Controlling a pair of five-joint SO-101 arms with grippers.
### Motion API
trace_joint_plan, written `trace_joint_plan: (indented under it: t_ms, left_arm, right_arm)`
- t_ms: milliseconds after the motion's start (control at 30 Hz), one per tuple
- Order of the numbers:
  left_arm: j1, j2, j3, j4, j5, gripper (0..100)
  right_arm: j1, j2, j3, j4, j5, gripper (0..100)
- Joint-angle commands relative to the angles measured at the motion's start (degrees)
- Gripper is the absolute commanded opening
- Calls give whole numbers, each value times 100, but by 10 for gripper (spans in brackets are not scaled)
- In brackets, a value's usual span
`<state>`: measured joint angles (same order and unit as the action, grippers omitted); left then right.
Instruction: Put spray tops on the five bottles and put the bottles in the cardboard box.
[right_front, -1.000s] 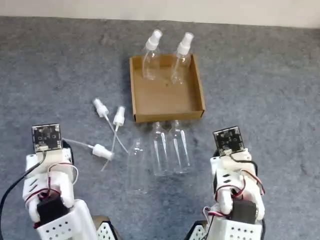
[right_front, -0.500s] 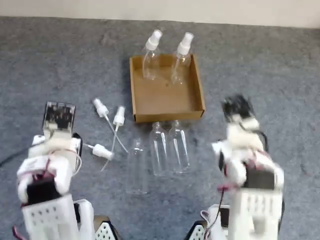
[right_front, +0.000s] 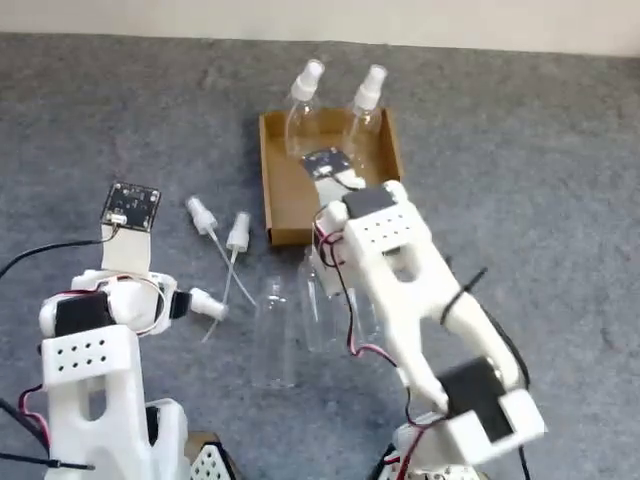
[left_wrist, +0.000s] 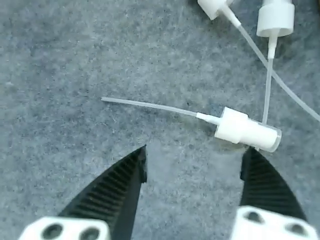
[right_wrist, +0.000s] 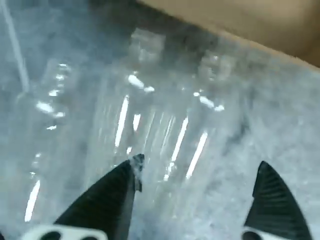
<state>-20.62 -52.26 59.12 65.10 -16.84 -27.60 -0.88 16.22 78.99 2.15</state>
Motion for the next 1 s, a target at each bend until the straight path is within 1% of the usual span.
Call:
trace_joint_plan:
  t_ms: [0, 100, 200, 367, 467, 600, 733, 833, 967]
  left_arm:
    - [57, 57, -532, -141, -35, 270]
    - [57, 57, -760, -53, -26, 270]
    - [66, 57, -971, -53, -26, 270]
    - [92, 66, -1121, -53, -18, 270]
    - [136, 233, -1191, -88, 18, 270]
    - [400, 1147, -1833, -53, 413, 265]
    - [673, 2343, -2747, -44, 835, 200]
    - [813, 3125, -3327, -44, 1160, 178]
    - [884, 4119, -4048, -88, 1591, 178]
  right_arm:
    - [-48, 215, -180, -136, -114, 293]
    - [-31, 391, 268, -602, -132, 281]
    - [154, 470, 778, -1147, -132, 204]
    - [822, 374, 1130, -1226, -53, 103]
    - [1209, 259, 1174, -1226, 527, 60]
    - [2044, 110, 1182, -1182, 1125, 27]
    - [2853, -40, 1174, -980, 2040, 22]
    - [3424, -127, 1147, -734, 2804, 22]
    - [4136, -207, 1130, -954, 3226, 22]
